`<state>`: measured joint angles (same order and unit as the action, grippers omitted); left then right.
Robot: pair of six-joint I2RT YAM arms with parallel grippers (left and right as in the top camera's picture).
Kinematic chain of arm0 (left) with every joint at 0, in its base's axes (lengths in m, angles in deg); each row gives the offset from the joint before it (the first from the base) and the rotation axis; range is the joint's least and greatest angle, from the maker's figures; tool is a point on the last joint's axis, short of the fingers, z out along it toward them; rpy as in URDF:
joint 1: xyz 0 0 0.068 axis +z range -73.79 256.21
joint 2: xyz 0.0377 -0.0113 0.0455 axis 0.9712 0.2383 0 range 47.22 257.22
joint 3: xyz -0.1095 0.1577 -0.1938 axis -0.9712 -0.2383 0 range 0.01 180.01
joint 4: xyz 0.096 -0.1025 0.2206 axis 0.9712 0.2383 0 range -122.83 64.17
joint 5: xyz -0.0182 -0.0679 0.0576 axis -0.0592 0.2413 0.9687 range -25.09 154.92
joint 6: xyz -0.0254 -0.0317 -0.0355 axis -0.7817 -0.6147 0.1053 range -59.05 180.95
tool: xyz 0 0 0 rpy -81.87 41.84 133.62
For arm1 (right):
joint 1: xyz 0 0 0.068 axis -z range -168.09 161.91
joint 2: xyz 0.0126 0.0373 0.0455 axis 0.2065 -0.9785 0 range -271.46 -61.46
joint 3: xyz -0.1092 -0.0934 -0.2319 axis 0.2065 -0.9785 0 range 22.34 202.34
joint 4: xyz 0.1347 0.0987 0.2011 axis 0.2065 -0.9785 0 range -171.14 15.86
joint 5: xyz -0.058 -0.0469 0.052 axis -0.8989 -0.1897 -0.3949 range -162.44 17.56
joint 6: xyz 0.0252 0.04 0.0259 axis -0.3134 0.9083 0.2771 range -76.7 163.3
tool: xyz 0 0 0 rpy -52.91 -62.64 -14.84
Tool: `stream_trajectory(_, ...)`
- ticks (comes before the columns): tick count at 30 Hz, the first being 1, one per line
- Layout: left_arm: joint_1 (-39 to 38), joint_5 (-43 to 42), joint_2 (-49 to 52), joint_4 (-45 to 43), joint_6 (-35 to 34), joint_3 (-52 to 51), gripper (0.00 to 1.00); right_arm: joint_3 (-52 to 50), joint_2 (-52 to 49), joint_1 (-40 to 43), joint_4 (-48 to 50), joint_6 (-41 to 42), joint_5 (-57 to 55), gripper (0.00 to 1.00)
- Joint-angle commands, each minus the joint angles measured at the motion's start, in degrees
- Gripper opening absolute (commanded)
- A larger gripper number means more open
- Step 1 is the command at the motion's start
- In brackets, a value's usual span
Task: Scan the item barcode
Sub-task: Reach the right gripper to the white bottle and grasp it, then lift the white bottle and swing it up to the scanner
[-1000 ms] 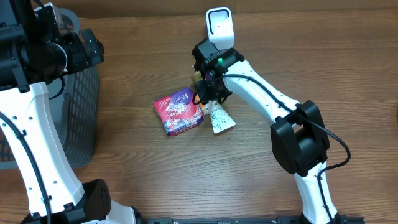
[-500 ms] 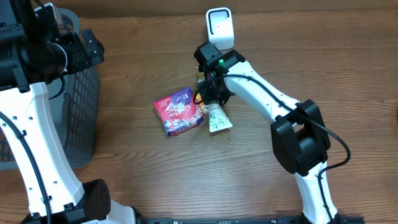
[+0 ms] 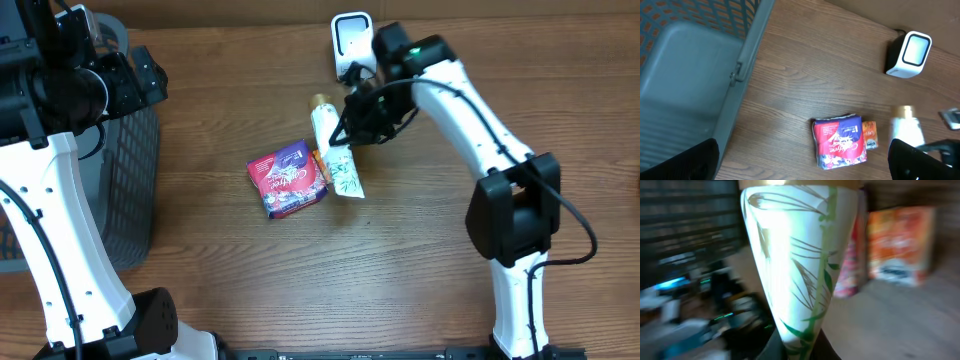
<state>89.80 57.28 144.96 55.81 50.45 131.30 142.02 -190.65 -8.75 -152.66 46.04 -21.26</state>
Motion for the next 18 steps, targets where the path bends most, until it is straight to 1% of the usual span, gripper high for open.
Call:
stream_trajectory(1, -0.11, 0.39, -0.24, -0.17, 0.24, 0.76, 1.00, 1.79, 0.61, 1.42, -1.49, -5.99, 20.48, 0.04)
stream_trajectory(3, -0.11, 0.39, -0.24, -0.20, 0.24, 0.76, 1.00, 1.79, 0.61, 1.90, -3.52, -8.92, 23.71, 0.04)
stream_trajectory(6, -0.11, 0.39, -0.24, -0.17, 0.22, 0.76, 1.00, 1.79, 0.61, 1.99, -10.12, -15.45, 29.97, 0.04)
stream_trajectory(10, -0.11, 0.39, -0.24, -0.17, 0.22, 0.76, 1.00, 1.77, 0.61, 0.81, -18.58, -23.61, 33.38, 0.04)
stream_trajectory(18, -0.11, 0.39, -0.24, -0.20, 0.24, 0.76, 1.00, 1.49, 0.61, -4.35, -18.58, -22.73, 38.80, 0.04)
